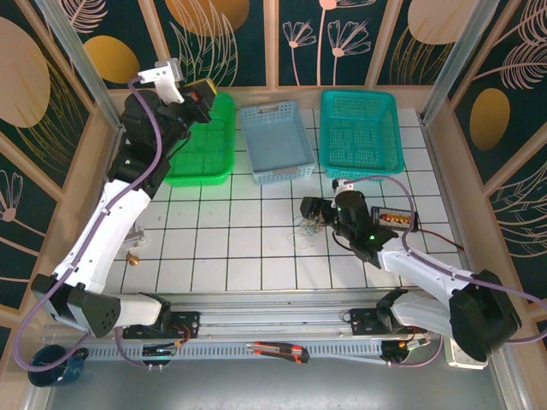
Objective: Untangle the cables
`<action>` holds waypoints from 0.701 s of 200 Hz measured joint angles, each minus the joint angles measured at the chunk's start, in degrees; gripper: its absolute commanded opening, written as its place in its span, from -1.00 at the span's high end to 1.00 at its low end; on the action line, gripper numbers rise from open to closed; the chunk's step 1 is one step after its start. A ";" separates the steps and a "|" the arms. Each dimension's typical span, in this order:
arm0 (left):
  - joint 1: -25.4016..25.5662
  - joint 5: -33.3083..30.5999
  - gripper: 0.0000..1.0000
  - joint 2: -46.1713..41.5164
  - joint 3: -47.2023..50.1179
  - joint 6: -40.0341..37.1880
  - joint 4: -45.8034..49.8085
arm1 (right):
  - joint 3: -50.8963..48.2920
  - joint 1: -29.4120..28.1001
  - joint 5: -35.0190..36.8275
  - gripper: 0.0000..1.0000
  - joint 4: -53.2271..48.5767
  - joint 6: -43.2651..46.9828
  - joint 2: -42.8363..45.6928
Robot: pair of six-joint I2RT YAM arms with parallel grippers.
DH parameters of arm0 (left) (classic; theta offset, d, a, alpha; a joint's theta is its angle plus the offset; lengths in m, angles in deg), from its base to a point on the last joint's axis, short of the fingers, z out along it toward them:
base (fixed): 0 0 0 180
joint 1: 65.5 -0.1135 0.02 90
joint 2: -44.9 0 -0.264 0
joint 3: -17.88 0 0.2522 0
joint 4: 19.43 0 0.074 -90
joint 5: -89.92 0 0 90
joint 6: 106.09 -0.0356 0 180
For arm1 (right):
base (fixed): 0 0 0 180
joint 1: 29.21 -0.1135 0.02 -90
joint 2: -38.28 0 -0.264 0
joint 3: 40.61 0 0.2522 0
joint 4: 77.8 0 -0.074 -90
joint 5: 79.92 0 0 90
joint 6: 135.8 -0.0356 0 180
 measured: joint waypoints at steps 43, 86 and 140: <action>-8.33 0.11 1.00 3.91 2.16 0.22 -3.13 | 1.03 0.13 1.03 -0.59 -4.17 -0.02 3.39; -12.57 1.20 0.91 12.09 5.01 -0.31 -7.02 | 1.38 0.52 2.19 -0.59 -6.95 -0.04 6.71; -13.94 2.23 -0.30 21.40 5.57 -4.28 -7.52 | 1.38 0.66 2.40 -0.59 -8.74 -0.26 7.08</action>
